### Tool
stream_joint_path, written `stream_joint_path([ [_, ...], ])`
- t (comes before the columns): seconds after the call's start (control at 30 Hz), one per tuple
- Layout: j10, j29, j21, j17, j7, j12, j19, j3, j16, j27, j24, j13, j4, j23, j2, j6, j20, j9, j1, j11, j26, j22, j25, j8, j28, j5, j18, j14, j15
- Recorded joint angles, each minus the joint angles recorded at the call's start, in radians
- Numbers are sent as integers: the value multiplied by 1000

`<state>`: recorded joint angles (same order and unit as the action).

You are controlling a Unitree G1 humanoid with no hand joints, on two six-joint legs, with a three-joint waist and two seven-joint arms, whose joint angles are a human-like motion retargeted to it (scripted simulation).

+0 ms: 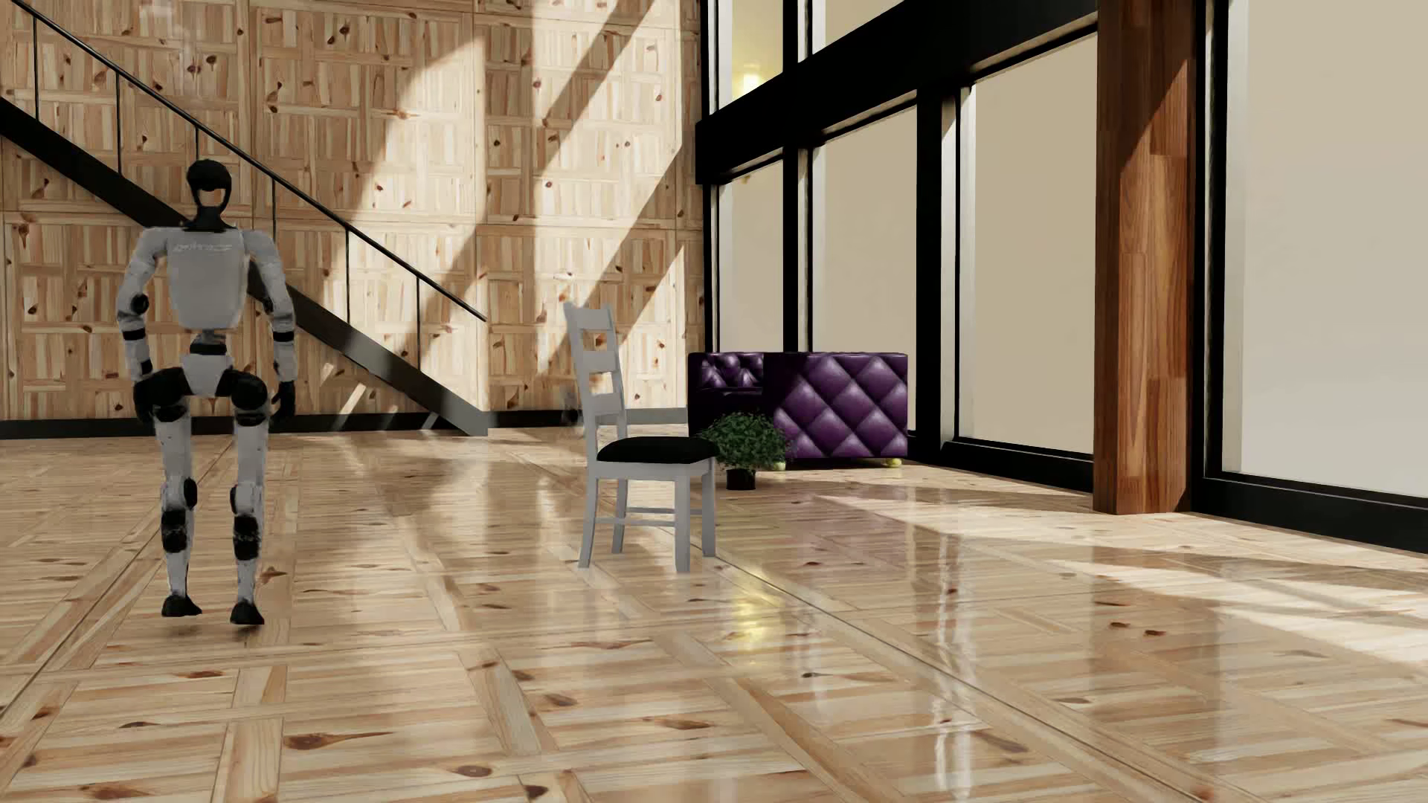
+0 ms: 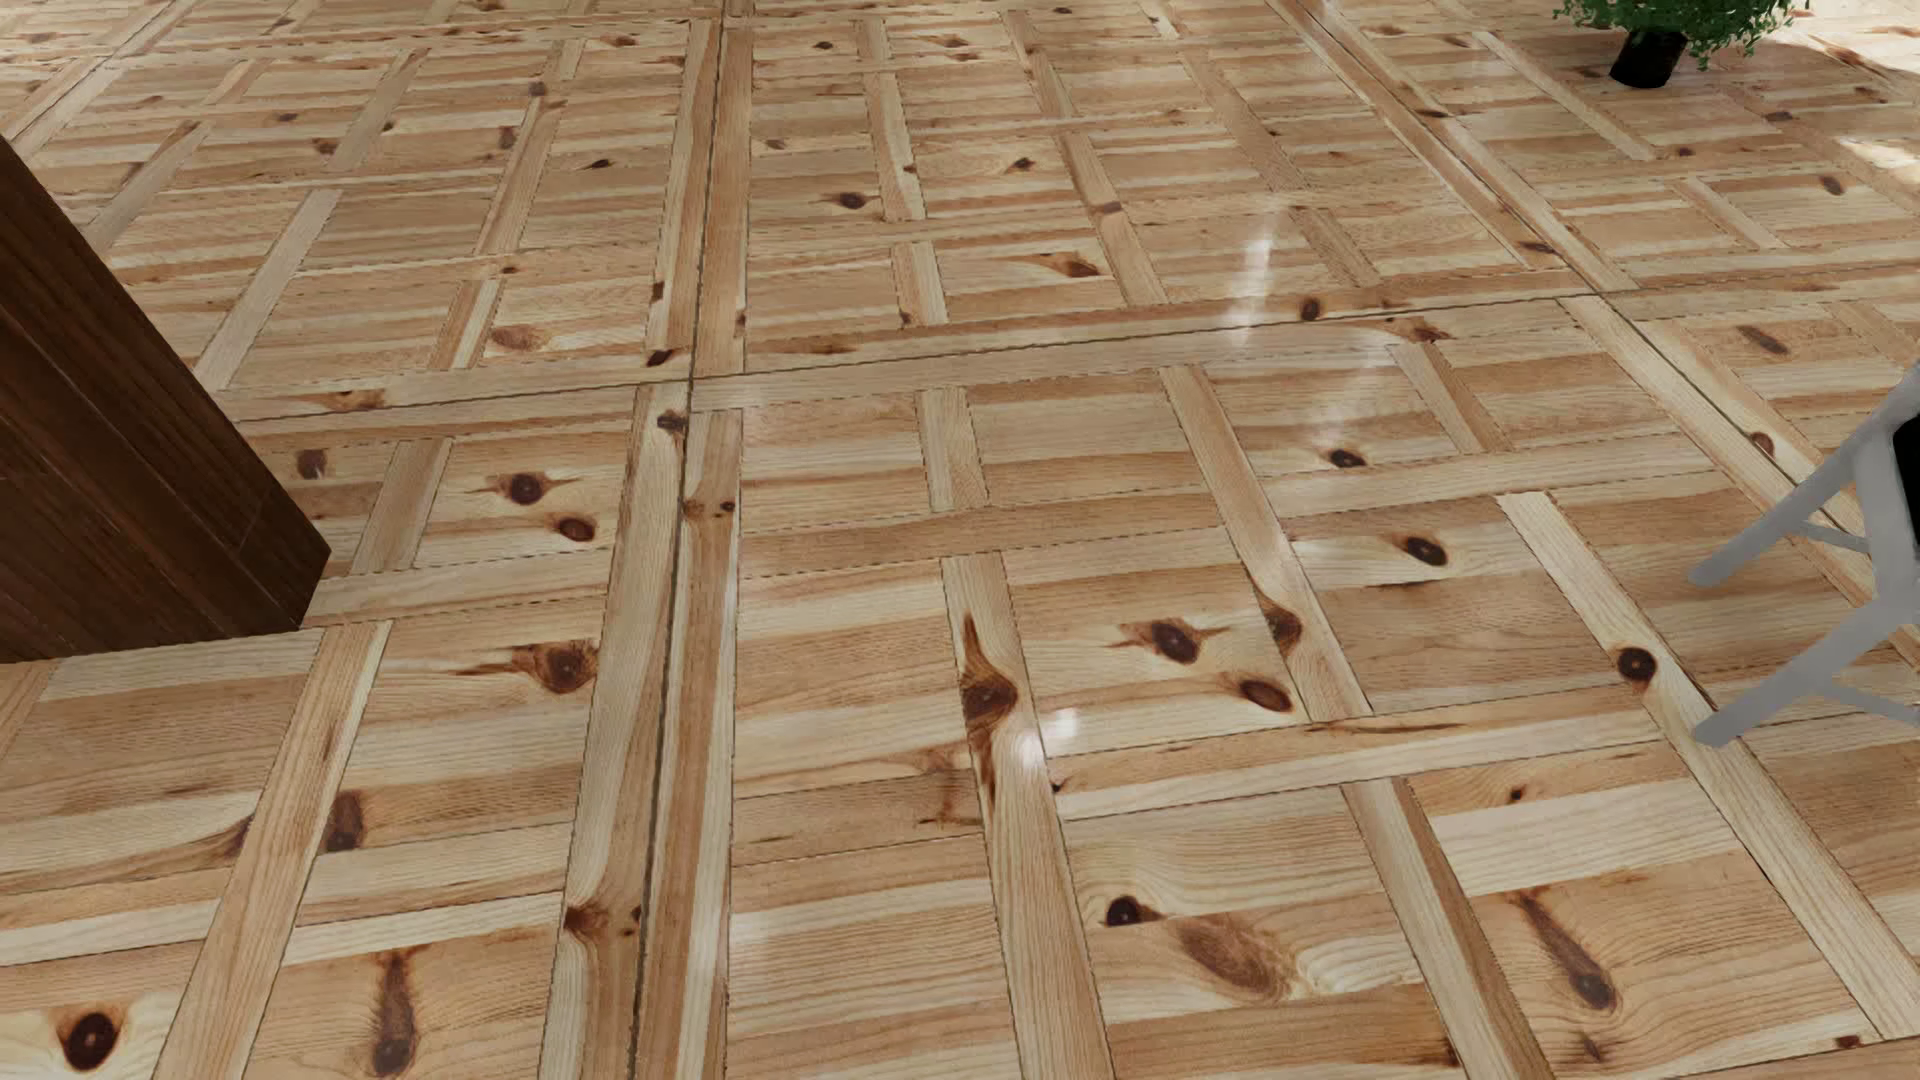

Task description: Approach the leather sofa

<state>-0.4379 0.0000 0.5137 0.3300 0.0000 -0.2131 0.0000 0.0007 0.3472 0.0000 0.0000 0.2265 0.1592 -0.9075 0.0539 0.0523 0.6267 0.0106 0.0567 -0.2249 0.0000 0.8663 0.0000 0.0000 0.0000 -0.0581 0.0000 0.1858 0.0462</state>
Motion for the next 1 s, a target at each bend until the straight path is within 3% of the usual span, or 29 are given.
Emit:
stream_joint_path([
  [0.07, -19, 0, -10, 4, 0, 3, 0, 7, -2, 0, 0, 4, 3, -7, -7, -10, 7, -1, 18, 29, 0, -3, 0, 0, 0, 2, 0, -46, -34],
  [0.1, -23, 0, 1, 6, 0, -4, 0, 7, 4, 0, 0, 9, 3, -3, -2, -13, 13, 5, 8, -244, 0, -21, 0, 0, 0, 11, 0, -53, 95],
  [0.13, -35, 0, -6, 9, 0, -4, 0, -20, 4, 0, 0, 16, 8, -10, -19, -18, 19, -3, 20, -255, 0, -24, 0, 0, 0, 20, 0, -57, 227],
  [0.3, -51, 0, -67, 4, 0, 11, 0, -113, 40, 0, 0, 48, 36, 41, -322, 11, -24, 85, -94, -754, 0, -155, 0, 0, 0, -16, 0, 39, 273],
  [0.37, -19, 0, -65, 19, 0, 50, 0, -201, 7, 0, 0, 73, -10, 35, -428, -29, -46, 84, -141, -726, 0, -145, 0, 0, 0, -6, 0, 112, 257],
  [0.5, 37, 0, -37, 20, 0, 100, 0, -241, 40, 0, 0, 97, -26, -33, -605, -29, -20, 109, -303, -520, 0, -227, 0, 0, 0, -47, 0, 296, 91],
  [0.6, 45, 0, 12, 21, 0, 141, 0, -281, 39, 0, 0, 94, -42, -77, -674, -28, 22, 105, -401, -432, 0, -220, 0, 0, 0, -61, 0, 319, 98],
  [0.67, 20, 0, -26, 19, 0, 121, 0, -320, 28, 0, 0, 113, -75, -100, -691, -37, -7, 92, -443, -539, 0, -157, 0, 0, 0, -62, 0, 238, 118],
  [0.7, -35, 0, -23, 20, 0, 96, 0, -334, 24, 0, 0, 108, -80, -110, -706, -50, 24, 82, -425, -598, 0, -131, 0, 0, 0, -57, 0, 139, 130],
  [0.73, -129, 0, -5, 20, 0, 86, 0, -329, 15, 0, 0, 103, -112, -132, -676, -71, 43, 84, -411, -655, 0, -78, 0, 0, 0, -28, 0, -11, 162],
  [0.8, -482, 0, -7, 9, 0, 51, 0, -277, 10, 0, 0, 87, -116, -130, -579, -48, 65, 82, -255, -675, 0, 9, 0, 0, 0, 10, 0, -311, 238],
  [0.87, -853, 0, -13, 7, 0, 8, 0, -200, 21, 0, 0, 69, -120, -64, -430, -33, 61, 110, -43, -635, 0, 13, 0, 0, 0, 51, 0, -304, 297],
  [0.9, -913, 0, -10, 7, 0, -21, 0, -139, 15, 0, 0, 59, -104, -30, -345, -16, 32, 108, 66, -590, 0, 10, 0, 0, 0, 49, 0, -285, 310],
  [0.93, -872, 0, -23, 10, 0, -28, 0, -97, 22, 0, 0, 36, -91, 6, -257, 6, 53, 120, 171, -521, 0, 15, 0, 0, 0, 49, 0, -277, 309],
  [1.0, -573, 0, -71, 19, 0, -55, 0, 6, 29, 0, 0, 36, -69, 88, -69, 27, 51, 125, 320, -389, 0, 22, 0, 0, 0, 42, 0, -392, 296],
])
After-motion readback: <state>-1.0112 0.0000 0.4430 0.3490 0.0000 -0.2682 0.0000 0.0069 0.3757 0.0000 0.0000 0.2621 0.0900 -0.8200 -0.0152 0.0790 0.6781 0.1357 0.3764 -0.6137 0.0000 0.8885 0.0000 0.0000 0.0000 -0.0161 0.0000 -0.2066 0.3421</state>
